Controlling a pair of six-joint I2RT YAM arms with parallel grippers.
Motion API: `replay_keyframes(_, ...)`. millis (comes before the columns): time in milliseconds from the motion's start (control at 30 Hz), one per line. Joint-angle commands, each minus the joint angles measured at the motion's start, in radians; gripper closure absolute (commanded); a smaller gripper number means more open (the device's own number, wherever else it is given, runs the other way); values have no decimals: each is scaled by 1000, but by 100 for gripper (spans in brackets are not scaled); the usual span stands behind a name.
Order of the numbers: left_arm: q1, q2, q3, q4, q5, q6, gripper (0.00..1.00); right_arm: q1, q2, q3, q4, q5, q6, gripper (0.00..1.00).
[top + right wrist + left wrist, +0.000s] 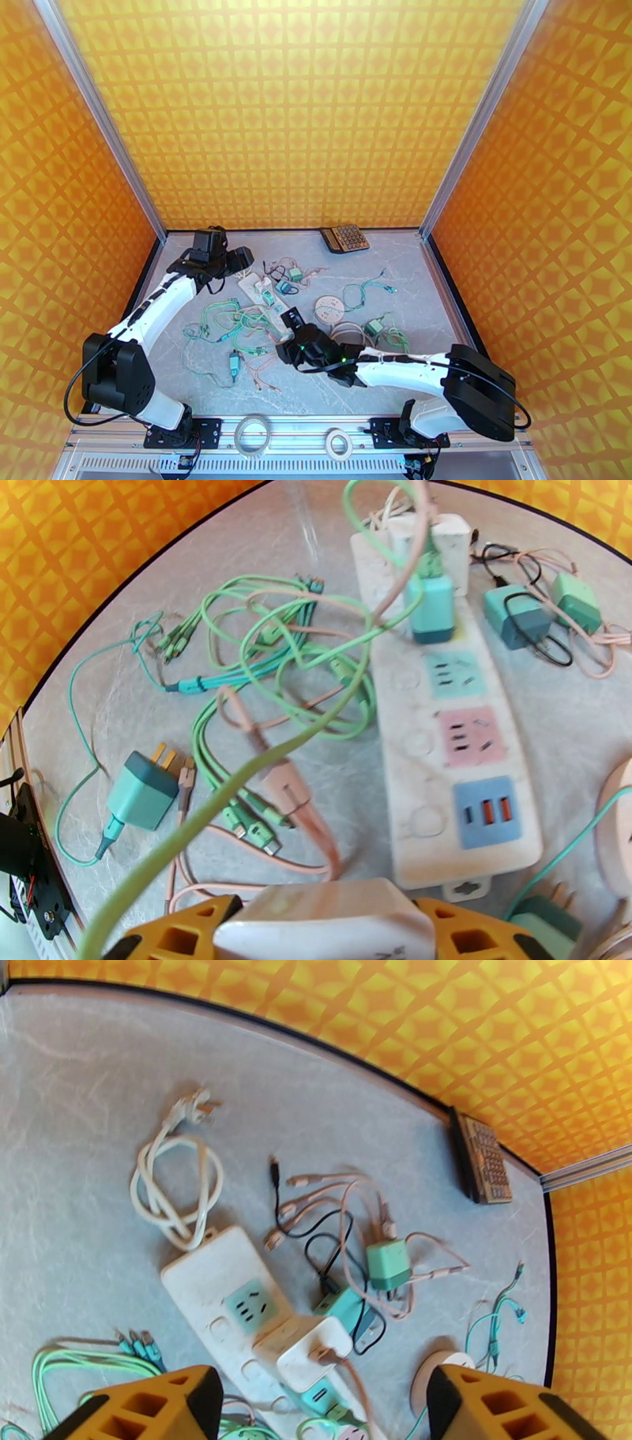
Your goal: Pull the plug off the socket
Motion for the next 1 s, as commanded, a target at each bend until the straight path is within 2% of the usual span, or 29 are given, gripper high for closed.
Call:
replay_keyframes(0, -7, -43, -21, 10, -7, -8, 28, 5, 15, 15, 39, 47, 29, 62)
replay_keyframes(267, -7, -36, -40, 14, -8, -3, 28, 7, 30, -7, 25, 81, 47, 61)
replay_keyframes(633, -17, -34, -46, 29, -4, -13, 28, 31, 56, -124, 158, 71, 117, 60)
replay_keyframes(800, -35, -47, -49, 27, -5, 7, 28, 47, 74, -134, 164, 76, 134, 47)
replay_keyframes(967, -60, -64, -75, 41, -5, 30, 28, 47, 23, -146, 130, 90, 131, 36)
